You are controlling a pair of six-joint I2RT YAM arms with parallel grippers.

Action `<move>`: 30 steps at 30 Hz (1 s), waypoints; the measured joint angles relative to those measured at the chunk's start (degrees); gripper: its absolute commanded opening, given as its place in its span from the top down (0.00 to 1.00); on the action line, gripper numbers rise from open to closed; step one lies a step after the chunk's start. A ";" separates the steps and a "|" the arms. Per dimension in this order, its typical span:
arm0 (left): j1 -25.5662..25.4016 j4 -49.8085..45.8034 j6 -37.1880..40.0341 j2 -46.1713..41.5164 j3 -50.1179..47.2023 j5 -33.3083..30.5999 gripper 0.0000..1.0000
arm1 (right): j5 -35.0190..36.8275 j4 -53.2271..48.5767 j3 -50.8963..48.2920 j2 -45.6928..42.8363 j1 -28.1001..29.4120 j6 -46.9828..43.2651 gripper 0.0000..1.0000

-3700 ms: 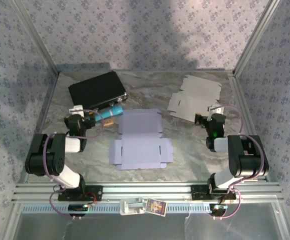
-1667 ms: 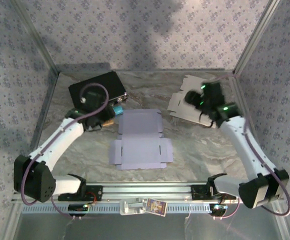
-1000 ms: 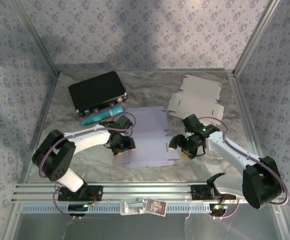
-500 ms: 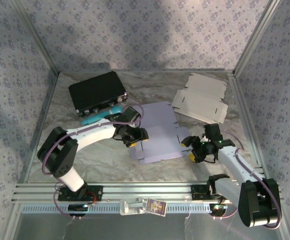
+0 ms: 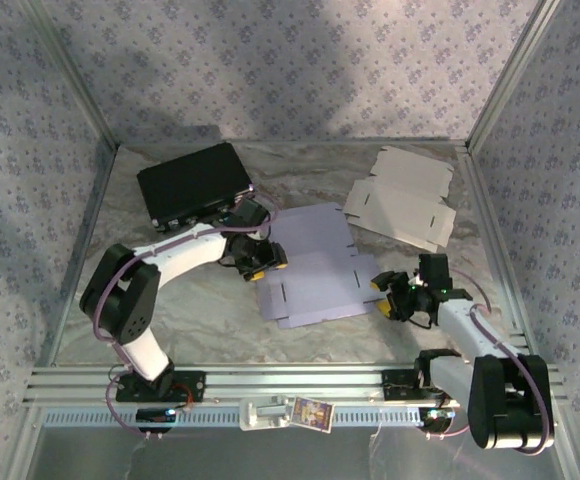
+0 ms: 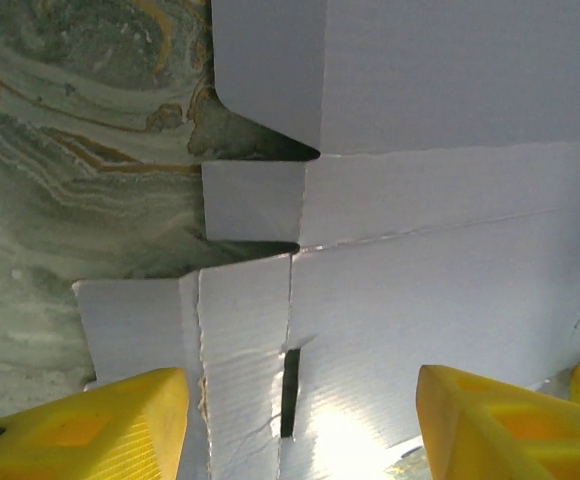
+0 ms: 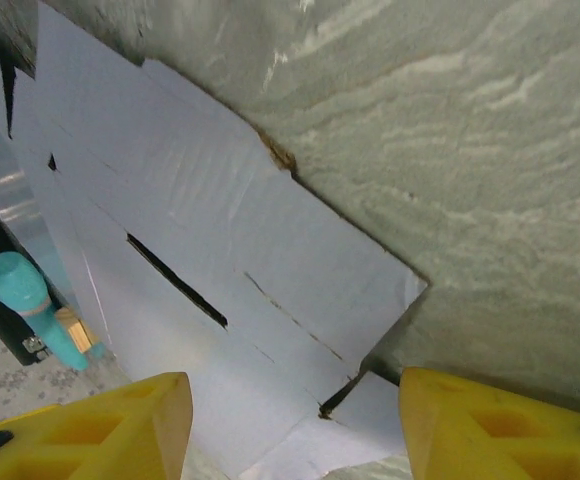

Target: Fold the paper box

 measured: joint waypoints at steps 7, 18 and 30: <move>0.00 -0.28 2.54 2.97 0.79 -1.07 0.40 | -0.96 5.20 -2.01 1.77 -0.87 1.86 0.45; -1.18 -0.33 4.85 6.21 0.79 -1.97 0.41 | -1.79 9.84 -4.50 1.73 -1.38 5.51 0.53; -2.23 -0.92 6.51 6.40 0.83 -3.17 0.42 | -0.39 17.22 -7.50 -1.05 -1.33 7.32 0.74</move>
